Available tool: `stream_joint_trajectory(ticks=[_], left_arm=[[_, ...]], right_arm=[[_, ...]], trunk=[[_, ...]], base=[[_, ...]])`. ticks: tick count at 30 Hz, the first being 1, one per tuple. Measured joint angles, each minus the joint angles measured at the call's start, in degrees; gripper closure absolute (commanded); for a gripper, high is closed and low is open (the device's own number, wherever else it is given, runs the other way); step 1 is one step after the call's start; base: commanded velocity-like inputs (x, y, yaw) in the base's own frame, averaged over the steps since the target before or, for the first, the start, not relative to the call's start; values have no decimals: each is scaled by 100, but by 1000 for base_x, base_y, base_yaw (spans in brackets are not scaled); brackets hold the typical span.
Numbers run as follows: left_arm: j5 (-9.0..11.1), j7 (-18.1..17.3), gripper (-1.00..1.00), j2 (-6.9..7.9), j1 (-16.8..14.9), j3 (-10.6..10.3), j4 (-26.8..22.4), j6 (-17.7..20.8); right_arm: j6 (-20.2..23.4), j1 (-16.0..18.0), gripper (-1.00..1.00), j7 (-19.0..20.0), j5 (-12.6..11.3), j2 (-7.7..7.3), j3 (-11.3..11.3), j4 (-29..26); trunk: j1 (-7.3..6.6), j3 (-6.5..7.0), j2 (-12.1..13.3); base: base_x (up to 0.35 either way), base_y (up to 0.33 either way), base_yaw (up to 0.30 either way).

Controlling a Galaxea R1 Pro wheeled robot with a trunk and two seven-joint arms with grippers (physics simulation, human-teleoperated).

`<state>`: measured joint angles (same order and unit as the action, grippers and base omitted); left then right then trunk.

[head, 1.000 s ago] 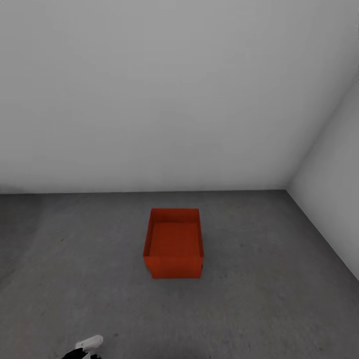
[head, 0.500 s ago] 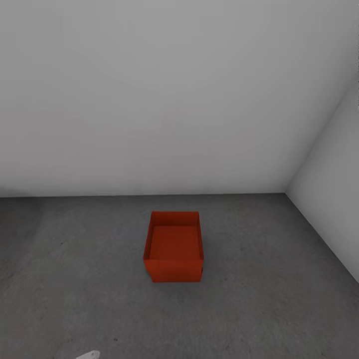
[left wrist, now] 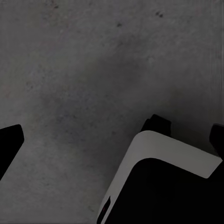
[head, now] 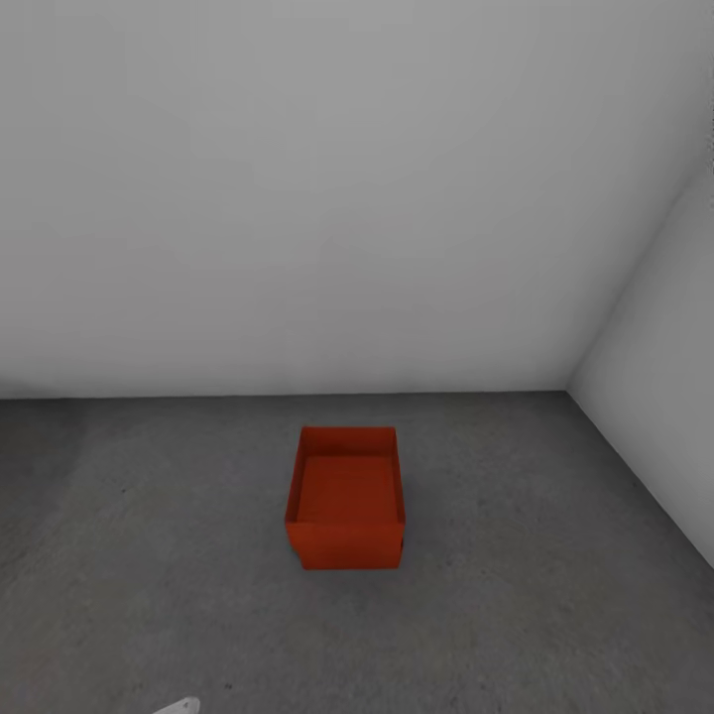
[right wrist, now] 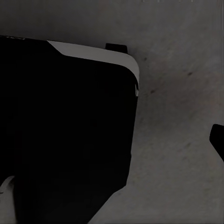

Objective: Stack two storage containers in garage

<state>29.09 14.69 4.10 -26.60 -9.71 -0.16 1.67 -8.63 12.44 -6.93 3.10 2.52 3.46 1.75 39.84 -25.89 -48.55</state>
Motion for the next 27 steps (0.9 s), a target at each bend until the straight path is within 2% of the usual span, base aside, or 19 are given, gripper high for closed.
stream_joint_trajectory(ticks=[27], left_arm=[[11,0,-100,2,0,0,0,0]], right_arm=[[10,-3,-100,8,-1,16,0,0]], trunk=[[0,248,0]], base=[[0,0,0]])
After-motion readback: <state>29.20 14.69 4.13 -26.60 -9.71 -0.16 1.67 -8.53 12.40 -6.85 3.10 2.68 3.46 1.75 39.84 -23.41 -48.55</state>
